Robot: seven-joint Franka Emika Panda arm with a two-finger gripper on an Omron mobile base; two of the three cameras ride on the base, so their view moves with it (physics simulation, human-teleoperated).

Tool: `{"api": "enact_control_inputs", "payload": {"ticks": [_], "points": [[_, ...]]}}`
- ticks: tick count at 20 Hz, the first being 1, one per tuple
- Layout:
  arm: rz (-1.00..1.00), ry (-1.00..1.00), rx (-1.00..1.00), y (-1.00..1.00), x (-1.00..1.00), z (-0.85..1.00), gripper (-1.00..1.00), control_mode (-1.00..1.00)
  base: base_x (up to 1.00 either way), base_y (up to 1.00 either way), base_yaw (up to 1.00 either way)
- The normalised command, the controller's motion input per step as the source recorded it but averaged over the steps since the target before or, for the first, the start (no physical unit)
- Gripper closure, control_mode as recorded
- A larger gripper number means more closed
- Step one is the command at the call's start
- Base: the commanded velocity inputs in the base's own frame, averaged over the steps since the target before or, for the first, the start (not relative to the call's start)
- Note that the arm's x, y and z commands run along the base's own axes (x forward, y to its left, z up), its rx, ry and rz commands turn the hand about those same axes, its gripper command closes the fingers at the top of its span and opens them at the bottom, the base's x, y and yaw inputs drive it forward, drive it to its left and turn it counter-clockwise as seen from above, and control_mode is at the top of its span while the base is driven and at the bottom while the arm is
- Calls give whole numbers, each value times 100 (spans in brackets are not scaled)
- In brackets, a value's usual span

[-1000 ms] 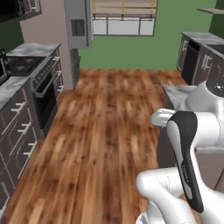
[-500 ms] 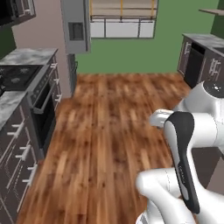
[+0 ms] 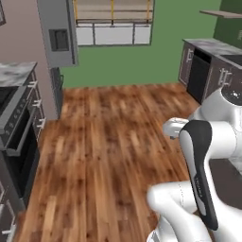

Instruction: Take the cheese, fish, and garlic from the fridge and place them on the plate on the dining counter to create an appetizer plate.

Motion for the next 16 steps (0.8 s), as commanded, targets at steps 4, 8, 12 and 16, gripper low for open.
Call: {"api": "enact_control_inputs", "payload": {"ticks": [4,8,12,16], "points": [[0,0,0,0,0,0,-100,100,100,36,-17],[0,0,0,0,0,0,-100,100,100,20,-18],[0,0,0,0,0,0,-100,100,100,0,-17],[0,0,0,0,0,0,-100,100,100,1,-14]]}}
